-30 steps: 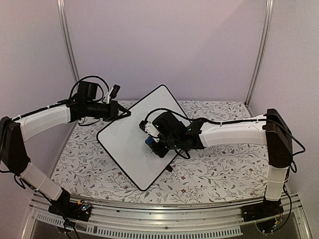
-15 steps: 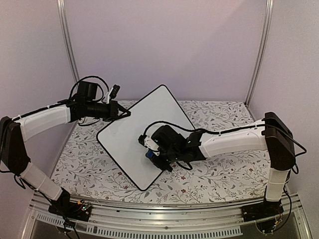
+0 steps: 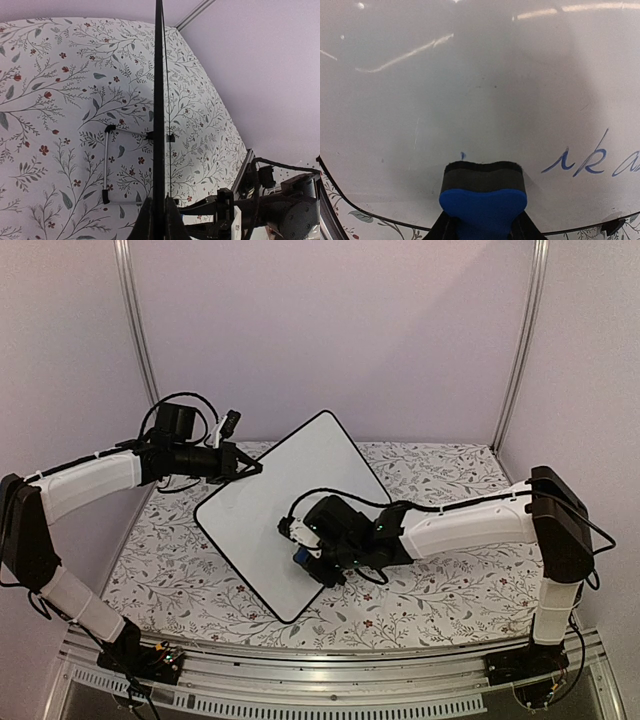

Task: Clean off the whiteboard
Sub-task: Erase the whiteboard at the center of the board.

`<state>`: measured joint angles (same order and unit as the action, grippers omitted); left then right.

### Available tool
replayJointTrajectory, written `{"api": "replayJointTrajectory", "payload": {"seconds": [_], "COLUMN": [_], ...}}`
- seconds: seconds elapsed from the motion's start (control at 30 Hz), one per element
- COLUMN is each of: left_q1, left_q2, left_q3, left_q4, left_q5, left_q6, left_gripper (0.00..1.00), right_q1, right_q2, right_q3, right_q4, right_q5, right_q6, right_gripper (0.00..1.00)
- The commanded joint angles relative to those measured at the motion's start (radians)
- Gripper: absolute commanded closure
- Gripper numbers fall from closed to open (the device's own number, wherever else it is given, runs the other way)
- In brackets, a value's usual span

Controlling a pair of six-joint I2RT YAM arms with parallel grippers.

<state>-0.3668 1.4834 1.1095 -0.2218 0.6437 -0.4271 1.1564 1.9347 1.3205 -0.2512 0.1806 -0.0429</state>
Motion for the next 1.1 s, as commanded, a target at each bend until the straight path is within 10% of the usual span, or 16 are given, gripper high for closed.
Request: {"api": "replayJointTrajectory", "payload": {"seconds": [0.0, 0.63, 1.07], "left_q1": [-0.001, -0.001, -0.002], "left_q2": [0.009, 0.006, 0.005], "left_q3": [-0.013, -0.013, -0.013], "left_q4": [0.018, 0.019, 0.019], "left_q5": [-0.017, -0.015, -0.021], "left_q6": [0.047, 0.046, 0.046], "left_gripper": [1.00, 1.00, 1.00], "right_q1": [0.003, 0.003, 0.003], "right_q2": [0.017, 0.013, -0.012], "right_q3": [0.082, -0.019, 0.020], "right_q4": [-0.009, -0.013, 0.329], "right_q5": [-0.008, 0.011, -0.028], "right_q6": [-0.017, 0.003, -0.075], "right_gripper": [0.69, 0.69, 0.69]}}
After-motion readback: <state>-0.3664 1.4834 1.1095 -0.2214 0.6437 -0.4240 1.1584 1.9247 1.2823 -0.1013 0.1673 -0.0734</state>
